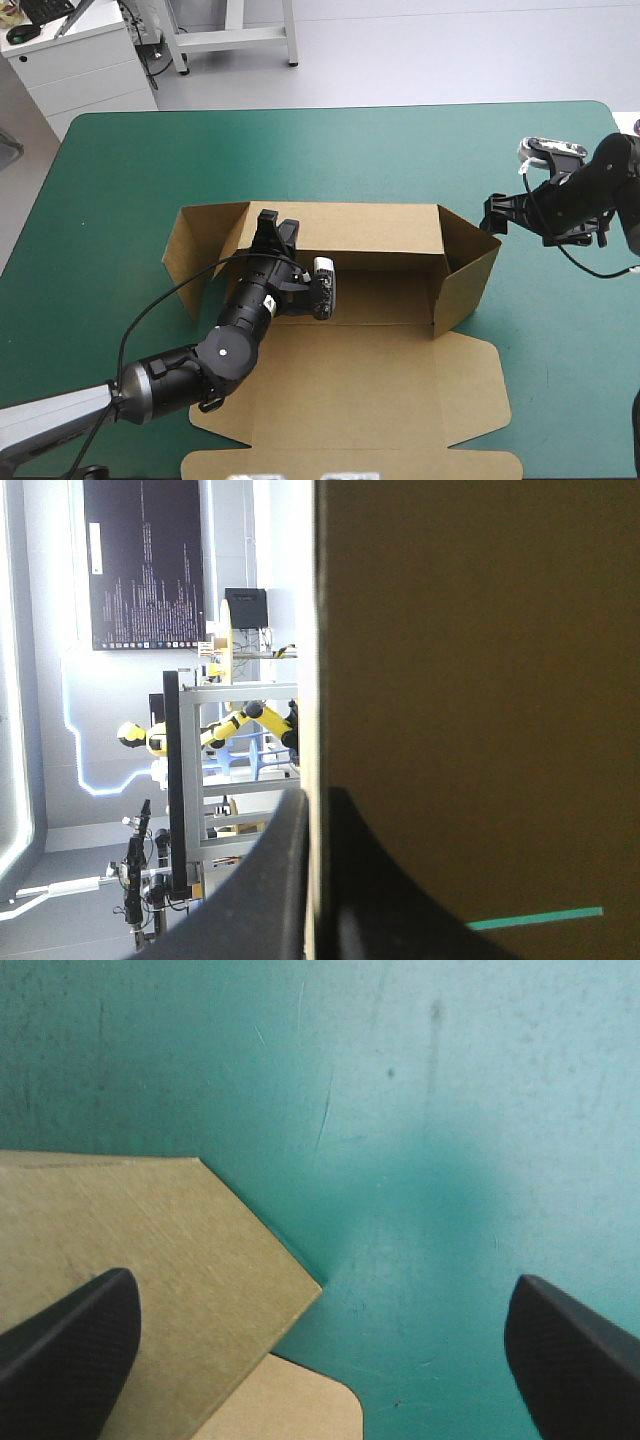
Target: Fold the box
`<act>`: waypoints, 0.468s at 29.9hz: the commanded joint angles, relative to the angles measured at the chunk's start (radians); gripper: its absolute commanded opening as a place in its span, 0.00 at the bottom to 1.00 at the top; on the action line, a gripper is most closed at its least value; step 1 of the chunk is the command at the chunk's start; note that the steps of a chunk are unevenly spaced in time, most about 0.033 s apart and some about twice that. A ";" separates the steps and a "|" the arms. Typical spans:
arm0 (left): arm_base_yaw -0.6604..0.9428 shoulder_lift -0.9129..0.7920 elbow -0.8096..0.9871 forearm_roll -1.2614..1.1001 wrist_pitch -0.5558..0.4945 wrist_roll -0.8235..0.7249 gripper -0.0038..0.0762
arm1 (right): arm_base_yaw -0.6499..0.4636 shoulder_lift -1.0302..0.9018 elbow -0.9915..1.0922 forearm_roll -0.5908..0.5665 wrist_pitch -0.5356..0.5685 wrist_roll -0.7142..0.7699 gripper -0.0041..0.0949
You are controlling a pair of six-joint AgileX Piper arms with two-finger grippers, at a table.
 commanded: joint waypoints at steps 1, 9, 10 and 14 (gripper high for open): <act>-0.007 -0.031 -0.020 0.089 0.044 -0.007 0.04 | -0.005 -0.070 0.031 0.014 0.015 -0.029 0.95; -0.007 -0.031 -0.020 0.089 0.041 -0.007 0.04 | -0.005 -0.186 0.195 0.053 -0.051 -0.118 0.95; -0.007 -0.031 -0.020 0.089 0.041 -0.007 0.04 | -0.005 -0.200 0.214 0.066 -0.057 -0.151 0.95; -0.007 -0.031 -0.020 0.089 0.041 -0.007 0.04 | -0.005 -0.245 0.290 0.165 -0.087 -0.345 0.95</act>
